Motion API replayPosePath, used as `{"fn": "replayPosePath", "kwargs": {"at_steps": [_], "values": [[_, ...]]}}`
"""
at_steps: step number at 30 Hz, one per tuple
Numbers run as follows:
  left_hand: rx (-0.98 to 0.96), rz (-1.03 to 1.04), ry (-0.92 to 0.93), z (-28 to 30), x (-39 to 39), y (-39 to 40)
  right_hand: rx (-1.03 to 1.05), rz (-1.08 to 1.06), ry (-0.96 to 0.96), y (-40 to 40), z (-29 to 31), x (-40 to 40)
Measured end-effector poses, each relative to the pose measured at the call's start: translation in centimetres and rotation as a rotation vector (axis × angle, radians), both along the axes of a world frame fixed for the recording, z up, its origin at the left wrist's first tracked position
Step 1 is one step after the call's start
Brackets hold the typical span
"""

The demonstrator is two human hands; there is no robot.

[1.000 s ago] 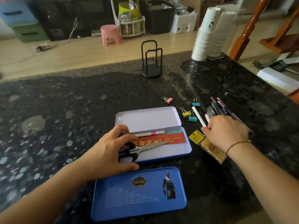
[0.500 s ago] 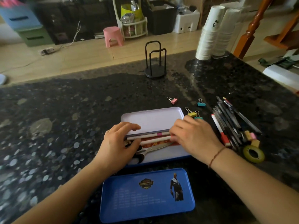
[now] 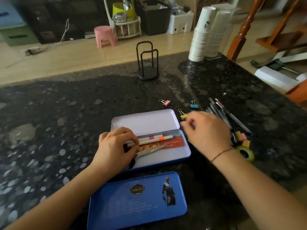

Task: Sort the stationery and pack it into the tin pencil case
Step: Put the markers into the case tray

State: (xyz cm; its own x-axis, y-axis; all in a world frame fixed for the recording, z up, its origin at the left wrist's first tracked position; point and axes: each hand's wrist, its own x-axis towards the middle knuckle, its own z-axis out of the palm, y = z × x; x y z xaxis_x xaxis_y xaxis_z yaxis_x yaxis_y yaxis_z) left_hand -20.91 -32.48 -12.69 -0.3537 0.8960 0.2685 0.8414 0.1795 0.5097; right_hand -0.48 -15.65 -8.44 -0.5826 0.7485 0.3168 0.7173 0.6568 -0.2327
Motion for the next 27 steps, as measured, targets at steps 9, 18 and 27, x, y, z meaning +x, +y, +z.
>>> {"fn": "replayPosePath", "kwargs": {"at_steps": [9, 18, 27], "values": [[-0.007, -0.028, -0.036, 0.3, 0.6, -0.1, -0.132, -0.375, -0.369, 1.9, -0.6, 4.4], [-0.046, -0.074, -0.015, 0.4, 0.4, -0.3, -0.347, -0.355, -0.182, 2.4, 0.2, 4.6], [-0.027, -0.038, -0.095, 0.7, 0.4, -0.4, 0.128, 0.491, -0.163, -1.9, 0.8, -0.3]]}}
